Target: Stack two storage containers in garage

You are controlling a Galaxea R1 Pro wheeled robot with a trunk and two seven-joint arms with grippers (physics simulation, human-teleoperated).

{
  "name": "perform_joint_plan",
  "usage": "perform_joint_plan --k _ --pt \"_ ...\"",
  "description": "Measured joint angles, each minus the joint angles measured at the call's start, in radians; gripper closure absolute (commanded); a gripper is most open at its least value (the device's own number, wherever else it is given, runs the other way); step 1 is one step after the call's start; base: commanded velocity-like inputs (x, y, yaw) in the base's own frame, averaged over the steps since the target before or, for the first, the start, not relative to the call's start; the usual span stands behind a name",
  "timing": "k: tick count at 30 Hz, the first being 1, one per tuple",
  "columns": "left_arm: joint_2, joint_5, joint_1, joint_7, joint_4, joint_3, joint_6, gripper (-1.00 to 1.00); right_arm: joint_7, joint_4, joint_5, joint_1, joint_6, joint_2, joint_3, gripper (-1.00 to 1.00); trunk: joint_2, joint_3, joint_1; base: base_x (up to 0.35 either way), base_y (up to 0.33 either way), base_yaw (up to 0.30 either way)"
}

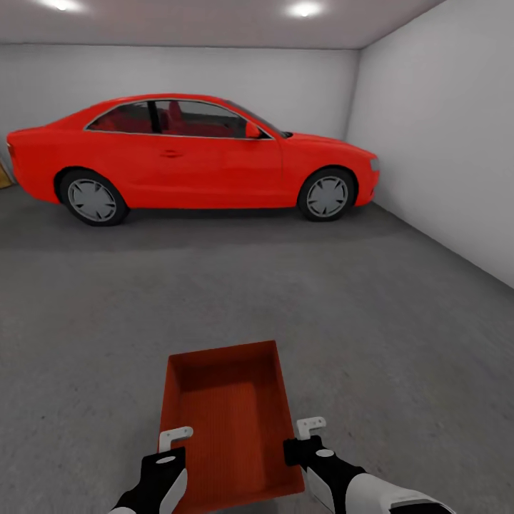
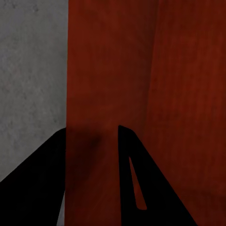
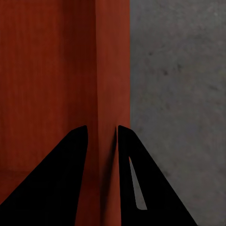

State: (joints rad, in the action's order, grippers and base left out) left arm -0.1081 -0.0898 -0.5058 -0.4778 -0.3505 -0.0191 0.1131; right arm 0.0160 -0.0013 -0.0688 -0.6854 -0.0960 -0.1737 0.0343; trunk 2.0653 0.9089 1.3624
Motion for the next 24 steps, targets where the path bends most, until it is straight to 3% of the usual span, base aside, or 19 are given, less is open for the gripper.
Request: perform_joint_plan --k 24 --pt "0.0 0.0 0.0 0.0 0.0 0.001 0.0 1.0 0.0 0.001 -0.001 0.0 -0.001 0.0 -0.001 1.0 0.168 0.075 0.092 0.0 0.0 0.0"
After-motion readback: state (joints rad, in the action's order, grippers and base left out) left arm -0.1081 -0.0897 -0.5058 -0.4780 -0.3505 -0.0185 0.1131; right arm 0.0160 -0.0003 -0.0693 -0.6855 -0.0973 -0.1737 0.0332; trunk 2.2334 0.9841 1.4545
